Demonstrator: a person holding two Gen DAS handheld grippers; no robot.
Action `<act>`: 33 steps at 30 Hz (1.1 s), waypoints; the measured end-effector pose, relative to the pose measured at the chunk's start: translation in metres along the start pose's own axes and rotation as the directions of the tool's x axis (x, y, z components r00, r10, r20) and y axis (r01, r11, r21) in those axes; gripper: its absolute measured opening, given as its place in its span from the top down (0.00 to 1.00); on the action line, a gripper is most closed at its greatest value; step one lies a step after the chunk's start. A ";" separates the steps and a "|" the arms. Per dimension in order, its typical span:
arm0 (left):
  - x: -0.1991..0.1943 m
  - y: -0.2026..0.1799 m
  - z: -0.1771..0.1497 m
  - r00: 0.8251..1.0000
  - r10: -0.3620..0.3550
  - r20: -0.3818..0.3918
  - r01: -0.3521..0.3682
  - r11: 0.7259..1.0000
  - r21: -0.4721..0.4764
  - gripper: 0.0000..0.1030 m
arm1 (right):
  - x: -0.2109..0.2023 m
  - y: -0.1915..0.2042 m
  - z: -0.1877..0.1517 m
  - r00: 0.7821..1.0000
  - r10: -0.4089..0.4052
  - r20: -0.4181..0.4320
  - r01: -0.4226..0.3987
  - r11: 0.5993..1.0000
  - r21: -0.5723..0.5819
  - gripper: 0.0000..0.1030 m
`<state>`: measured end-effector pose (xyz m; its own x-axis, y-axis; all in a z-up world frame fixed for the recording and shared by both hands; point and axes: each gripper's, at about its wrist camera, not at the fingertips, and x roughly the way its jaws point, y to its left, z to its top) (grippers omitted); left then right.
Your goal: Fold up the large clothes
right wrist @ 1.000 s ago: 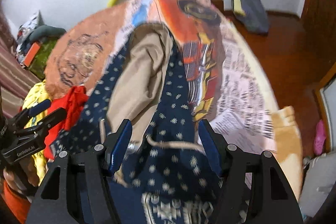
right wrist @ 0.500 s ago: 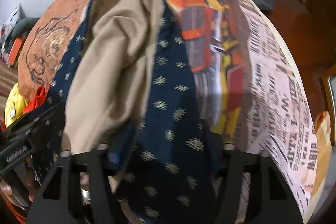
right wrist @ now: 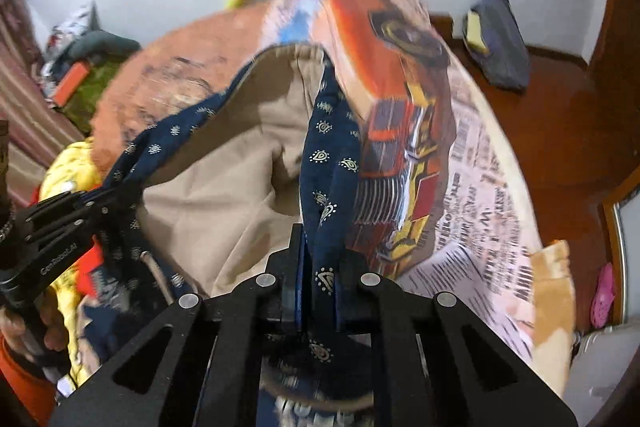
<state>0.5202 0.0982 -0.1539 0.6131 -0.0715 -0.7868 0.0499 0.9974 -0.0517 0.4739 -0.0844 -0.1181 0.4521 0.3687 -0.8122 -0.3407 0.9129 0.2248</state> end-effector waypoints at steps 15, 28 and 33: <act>-0.101 -0.010 -0.110 0.997 -0.067 -0.045 0.071 0.994 0.086 0.89 | -0.075 0.026 -0.104 0.998 0.064 0.018 -0.062 0.994 -0.095 0.91; -0.058 0.001 -0.201 0.990 0.046 -0.137 -0.034 0.995 0.090 0.78 | -0.039 0.006 -0.179 0.996 -0.025 -0.087 0.020 0.998 -0.059 0.90; -0.061 -0.001 -0.197 0.988 0.061 -0.145 -0.045 0.993 0.107 0.70 | -0.047 0.008 -0.177 0.996 -0.055 -0.075 0.050 0.997 -0.065 0.81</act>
<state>0.3273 0.1029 -0.2267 0.4941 -0.0088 -0.8694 0.1063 0.9931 0.0503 0.3037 -0.1257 -0.1735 0.4069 0.3035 -0.8616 -0.3704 0.9170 0.1480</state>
